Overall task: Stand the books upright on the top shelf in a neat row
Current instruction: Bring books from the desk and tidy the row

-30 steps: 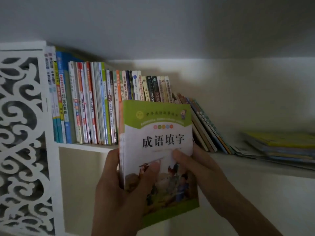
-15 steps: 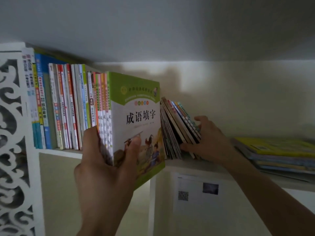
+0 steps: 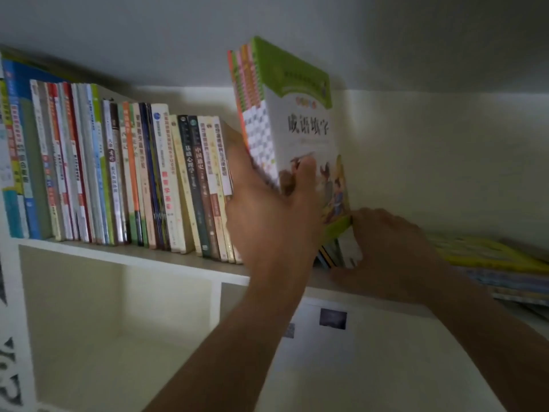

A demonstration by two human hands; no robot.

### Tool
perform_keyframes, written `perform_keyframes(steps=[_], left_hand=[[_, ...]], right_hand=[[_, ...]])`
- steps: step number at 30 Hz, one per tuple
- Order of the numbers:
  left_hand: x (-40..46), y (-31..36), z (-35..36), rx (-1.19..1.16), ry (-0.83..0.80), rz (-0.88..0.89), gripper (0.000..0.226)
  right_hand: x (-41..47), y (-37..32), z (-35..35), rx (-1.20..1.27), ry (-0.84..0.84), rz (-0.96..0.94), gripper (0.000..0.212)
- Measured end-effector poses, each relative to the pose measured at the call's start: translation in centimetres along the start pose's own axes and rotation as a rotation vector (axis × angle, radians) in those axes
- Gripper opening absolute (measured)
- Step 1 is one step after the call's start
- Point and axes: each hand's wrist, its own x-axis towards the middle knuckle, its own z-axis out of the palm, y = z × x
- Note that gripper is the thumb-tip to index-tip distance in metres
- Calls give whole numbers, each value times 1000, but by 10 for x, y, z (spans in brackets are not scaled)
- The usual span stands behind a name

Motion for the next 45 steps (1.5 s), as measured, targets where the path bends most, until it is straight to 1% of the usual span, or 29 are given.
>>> perform_keyframes(steps=[1,2,3,4,5,6,7,8,9,11,13,15,17,18,20,22,23,24,25,26,27,29,31,33,35,37,40,43,45], left_hand=[[2,1,12,-9,21,2,43],[4,1,21,-4,43,7,46],[5,1,28,26,59,7,50],[5,-1,34,64,77,1,53],[4,-5,40,90,99,1,51],[3,-12,46,111,114,-3,47],[1,-17,54,136,123,-25,44],[-2,-21,61,162,125,-57,47],[-4,-23,70,194,116,-95,48],[-7,-25,89,255,96,-178,47],[-9,-25,103,305,63,-227,44],[-11,-30,114,329,-13,-204,42],[-15,-37,119,308,-107,-205,42],[-14,-39,121,297,-150,-216,43],[-12,-37,121,301,-187,-252,53],[-12,-36,113,351,-229,-240,79],[-16,-36,105,374,-245,-182,89],[-20,-40,96,386,-237,-73,92],[-25,-44,88,402,-210,67,90],[-30,-48,81,451,-181,197,89],[-33,-51,76,543,-152,312,89],[-30,-57,68,749,-120,472,91],[-16,-63,58,807,-112,506,85],[7,-71,47,819,-102,503,79],[31,-79,40,844,-110,508,85],[50,-81,36,849,-152,501,97],[68,-81,28,868,-155,509,106],[77,-76,23,917,-201,550,105],[76,-75,20,892,-229,543,103]], right_hand=[[1,6,-2,-20,-39,36,86],[2,11,-1,57,-110,65,99],[1,15,-2,234,-164,84,112],[1,20,0,470,-164,93,120],[3,25,4,714,-108,96,119],[4,31,7,906,-58,93,113],[4,37,8,1030,-22,81,106],[4,43,7,1072,-5,49,103],[4,48,4,1066,-5,-3,106],[11,52,1,964,-67,-118,109],[24,52,4,981,-150,-147,100],[37,48,10,818,-91,-135,83],[46,42,24,726,-30,-132,78],[49,38,28,708,-23,-87,71],[49,33,26,733,-77,5,56],[45,31,23,731,-192,43,49],[42,30,18,707,-235,39,41],[44,32,18,658,-234,18,37],[42,33,15,604,-205,-13,40],[41,32,15,565,-202,-41,48],[42,33,15,548,-205,-68,55],[43,29,15,475,-234,-104,53],[46,27,12,478,-236,-90,54],[47,32,9,550,-300,-66,69],[47,40,8,617,-381,-77,88],[48,43,10,597,-392,-80,97],[56,38,4,555,-382,-65,102],[60,36,-4,551,-387,-41,104],[52,33,-1,537,-353,-60,101]])
